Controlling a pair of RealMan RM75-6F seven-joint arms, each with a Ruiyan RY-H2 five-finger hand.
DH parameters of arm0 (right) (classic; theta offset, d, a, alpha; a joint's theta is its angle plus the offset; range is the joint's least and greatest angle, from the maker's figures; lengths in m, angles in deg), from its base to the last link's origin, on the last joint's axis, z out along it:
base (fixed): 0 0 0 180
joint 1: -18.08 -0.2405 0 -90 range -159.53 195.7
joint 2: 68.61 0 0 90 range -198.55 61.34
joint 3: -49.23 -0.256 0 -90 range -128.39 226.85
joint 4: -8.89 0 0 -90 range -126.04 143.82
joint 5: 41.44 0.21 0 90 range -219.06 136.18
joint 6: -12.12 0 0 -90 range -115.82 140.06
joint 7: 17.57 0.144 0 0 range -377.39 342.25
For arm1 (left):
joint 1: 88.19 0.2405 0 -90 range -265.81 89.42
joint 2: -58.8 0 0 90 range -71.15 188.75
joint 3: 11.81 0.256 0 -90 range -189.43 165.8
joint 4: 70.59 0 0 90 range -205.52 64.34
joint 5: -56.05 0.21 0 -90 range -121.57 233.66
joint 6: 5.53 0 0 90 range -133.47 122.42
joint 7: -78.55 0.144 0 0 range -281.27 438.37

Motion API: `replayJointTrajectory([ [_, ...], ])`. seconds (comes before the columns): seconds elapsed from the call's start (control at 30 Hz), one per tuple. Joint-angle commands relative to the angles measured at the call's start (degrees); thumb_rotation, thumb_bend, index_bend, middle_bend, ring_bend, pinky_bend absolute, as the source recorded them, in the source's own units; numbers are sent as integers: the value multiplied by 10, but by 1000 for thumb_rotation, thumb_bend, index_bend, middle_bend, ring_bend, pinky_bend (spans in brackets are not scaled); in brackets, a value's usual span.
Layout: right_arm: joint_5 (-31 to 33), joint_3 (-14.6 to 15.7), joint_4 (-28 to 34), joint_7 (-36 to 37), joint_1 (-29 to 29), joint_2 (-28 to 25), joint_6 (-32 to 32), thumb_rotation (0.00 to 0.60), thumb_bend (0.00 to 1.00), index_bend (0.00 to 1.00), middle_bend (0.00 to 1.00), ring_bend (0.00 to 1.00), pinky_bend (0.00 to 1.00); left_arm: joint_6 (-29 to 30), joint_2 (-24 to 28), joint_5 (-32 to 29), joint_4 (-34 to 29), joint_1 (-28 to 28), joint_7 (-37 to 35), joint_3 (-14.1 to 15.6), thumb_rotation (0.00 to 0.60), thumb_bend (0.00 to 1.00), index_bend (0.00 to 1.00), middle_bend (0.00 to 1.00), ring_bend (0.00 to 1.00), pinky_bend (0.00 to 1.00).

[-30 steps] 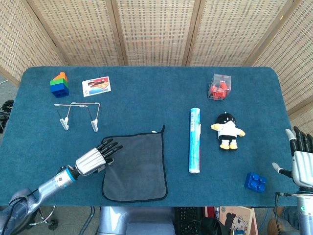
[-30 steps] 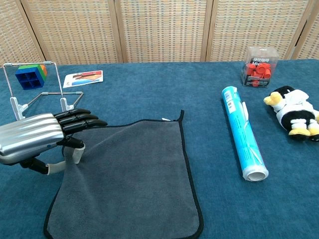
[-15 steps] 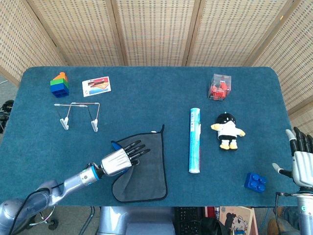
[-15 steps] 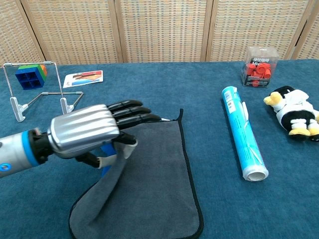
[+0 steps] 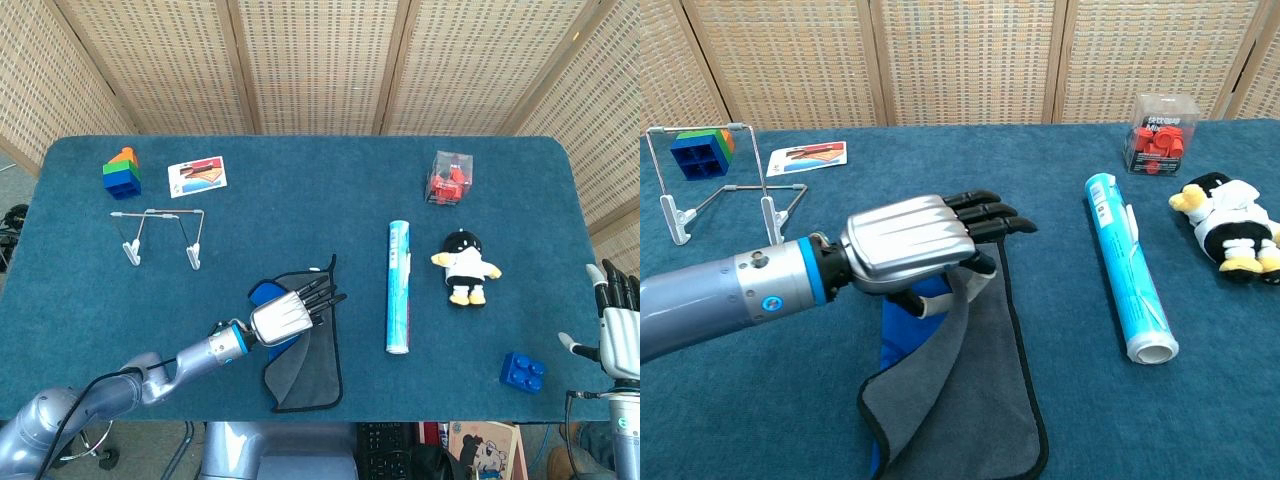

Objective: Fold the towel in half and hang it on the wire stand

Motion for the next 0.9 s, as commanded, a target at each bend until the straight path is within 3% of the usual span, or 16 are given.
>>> replayJointTrajectory([
  [0.03,1,0,-1,1,0,-1,0,600,0,0,0,0,0,-22,-22,-12,14,-14,6,-11,600,490,691,50,0,0],
  [0.2,2,-2,-2,1,2,-1,-3,600,0,0,0,0,0,-52,-49,-27,38,-32,21,-22,600,473,667,46,0,0],
  [0.33,2,-3,-3,3,2,-2,-5,600,0,0,0,0,0,-66,-64,-42,48,-38,32,-31,600,443,571,39,0,0],
  [0.4,2,-3,-2,5,2,-3,-5,600,0,0,0,0,0,-69,-67,-45,50,-41,38,-33,600,394,420,26,0,0],
  [0.43,2,-3,-2,6,2,-3,-5,600,0,0,0,0,0,-69,-68,-46,51,-42,40,-34,600,338,257,15,0,0],
  [0.5,3,-3,-3,7,2,-3,-4,600,0,0,0,0,0,-67,-70,-52,48,-41,36,-37,600,229,43,1,0,0],
  [0.53,2,-3,-3,7,2,-3,-4,600,0,0,0,0,0,-67,-69,-54,45,-41,34,-38,600,172,0,0,0,0],
  [0.67,1,-2,-2,7,3,-3,-6,600,0,0,0,0,0,-56,-62,-55,36,-43,32,-39,600,69,0,0,0,0],
  [0.9,1,-2,-3,5,3,-3,-6,600,0,0,0,0,0,-35,-43,-59,6,-40,24,-44,600,56,0,0,0,0],
])
